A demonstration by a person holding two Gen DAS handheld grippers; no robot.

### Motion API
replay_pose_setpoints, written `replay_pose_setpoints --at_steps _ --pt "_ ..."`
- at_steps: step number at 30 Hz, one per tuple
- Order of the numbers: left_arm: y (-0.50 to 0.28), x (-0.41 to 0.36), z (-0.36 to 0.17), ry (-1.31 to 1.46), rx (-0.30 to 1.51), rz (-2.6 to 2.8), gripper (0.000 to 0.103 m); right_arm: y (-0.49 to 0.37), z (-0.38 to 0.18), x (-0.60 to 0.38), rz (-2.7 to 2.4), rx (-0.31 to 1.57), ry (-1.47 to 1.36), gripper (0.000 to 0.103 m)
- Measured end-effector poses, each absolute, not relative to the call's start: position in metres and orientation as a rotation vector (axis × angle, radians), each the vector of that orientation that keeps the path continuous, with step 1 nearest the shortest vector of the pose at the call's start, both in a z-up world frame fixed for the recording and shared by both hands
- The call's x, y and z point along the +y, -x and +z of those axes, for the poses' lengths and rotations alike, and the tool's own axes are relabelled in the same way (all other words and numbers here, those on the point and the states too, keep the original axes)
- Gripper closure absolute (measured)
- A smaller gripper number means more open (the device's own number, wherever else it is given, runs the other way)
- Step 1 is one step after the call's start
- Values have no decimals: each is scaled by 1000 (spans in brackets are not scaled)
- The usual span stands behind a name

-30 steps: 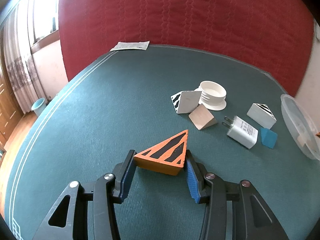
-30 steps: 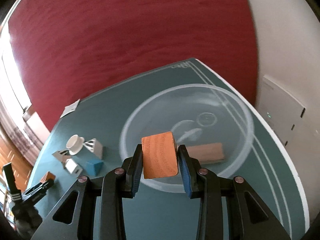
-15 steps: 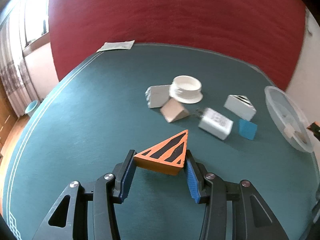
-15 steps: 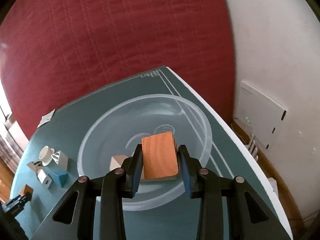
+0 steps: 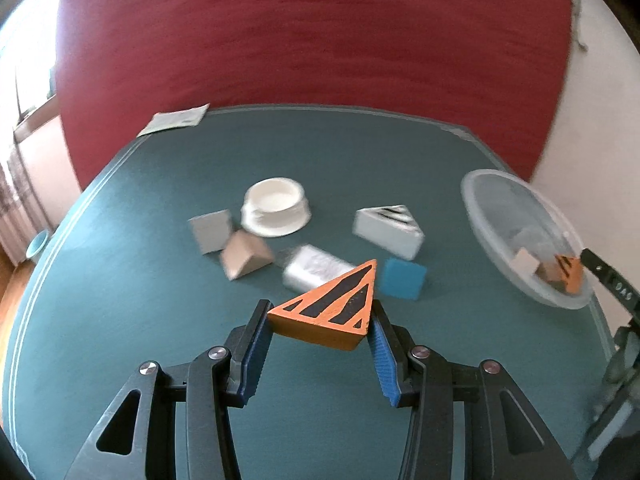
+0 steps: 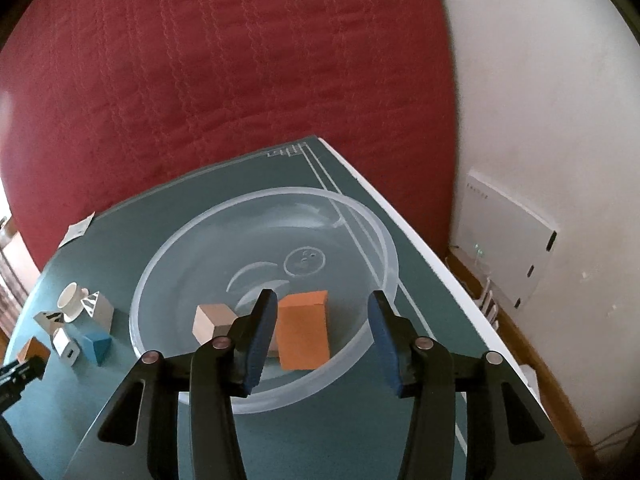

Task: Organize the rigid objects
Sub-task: 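Carry the orange square block into the bowl and open the right gripper, then lower the orange striped triangle into the bowl and open the left gripper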

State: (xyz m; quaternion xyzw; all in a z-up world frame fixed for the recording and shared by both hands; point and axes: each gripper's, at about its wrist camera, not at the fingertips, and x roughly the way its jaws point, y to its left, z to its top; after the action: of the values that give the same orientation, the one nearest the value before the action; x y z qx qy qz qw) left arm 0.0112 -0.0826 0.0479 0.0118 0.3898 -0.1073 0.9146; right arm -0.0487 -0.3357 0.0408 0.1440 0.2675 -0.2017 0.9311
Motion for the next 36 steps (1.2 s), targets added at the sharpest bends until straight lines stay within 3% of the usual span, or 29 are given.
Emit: replay_pose_setpoints --at_steps 6,36 --pt "-17 -119 58 -54 781 -298 54 53 42 -325 -440 511 -244 49" --pt "-59 -238 59 -119 772 -493 51 52 39 -337 -462 519 -306 47"
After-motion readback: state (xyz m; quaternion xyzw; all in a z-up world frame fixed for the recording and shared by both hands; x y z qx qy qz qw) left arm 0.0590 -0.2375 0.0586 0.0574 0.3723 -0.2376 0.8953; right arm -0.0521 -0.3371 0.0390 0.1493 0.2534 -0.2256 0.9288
